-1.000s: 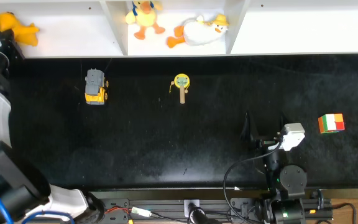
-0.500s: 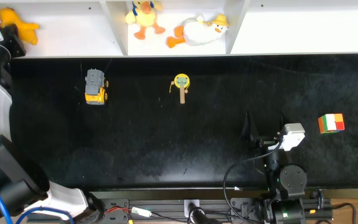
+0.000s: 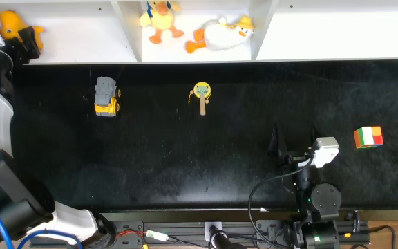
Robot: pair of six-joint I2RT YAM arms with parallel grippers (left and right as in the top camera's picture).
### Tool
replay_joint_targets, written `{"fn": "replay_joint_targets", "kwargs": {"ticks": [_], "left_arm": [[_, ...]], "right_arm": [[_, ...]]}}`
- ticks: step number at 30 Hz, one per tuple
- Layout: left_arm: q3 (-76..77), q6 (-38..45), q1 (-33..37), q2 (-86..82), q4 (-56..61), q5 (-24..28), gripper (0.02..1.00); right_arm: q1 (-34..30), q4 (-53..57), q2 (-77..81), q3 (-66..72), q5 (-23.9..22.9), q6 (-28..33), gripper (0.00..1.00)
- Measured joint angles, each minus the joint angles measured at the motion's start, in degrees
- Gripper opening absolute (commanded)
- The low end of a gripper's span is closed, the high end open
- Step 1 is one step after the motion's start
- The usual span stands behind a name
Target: Store Toys
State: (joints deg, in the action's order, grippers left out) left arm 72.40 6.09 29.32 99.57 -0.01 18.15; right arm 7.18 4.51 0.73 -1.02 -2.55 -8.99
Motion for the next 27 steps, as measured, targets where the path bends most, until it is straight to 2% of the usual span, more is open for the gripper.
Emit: {"fn": "replay_joint_targets", "kwargs": {"ticks": [5, 10, 22, 27], "left_arm": [[0.0, 0.0, 0.0, -0.07, -1.95, 0.0, 0.998], [0.0, 0.0, 0.0, -3.06, -8.7, -0.42, 0.998], [-0.31, -0.33, -0.81, -29.44, -42.56, -4.39, 0.996], [-8.52, -0.37, -6.1, -37.97, -42.71, -4.94, 0.998]], "right_arm": [[-0.02, 0.02, 0.0, 0.0, 0.02, -0.02, 0.993], [0.0, 0.04, 0.0, 0.0, 0.02, -0.02, 0.996], [0.0, 0.0, 0.0, 0.0, 0.02, -0.02, 0.993], [-0.02, 0.02, 0.0, 0.0, 0.02, 0.0, 0.996]]}}
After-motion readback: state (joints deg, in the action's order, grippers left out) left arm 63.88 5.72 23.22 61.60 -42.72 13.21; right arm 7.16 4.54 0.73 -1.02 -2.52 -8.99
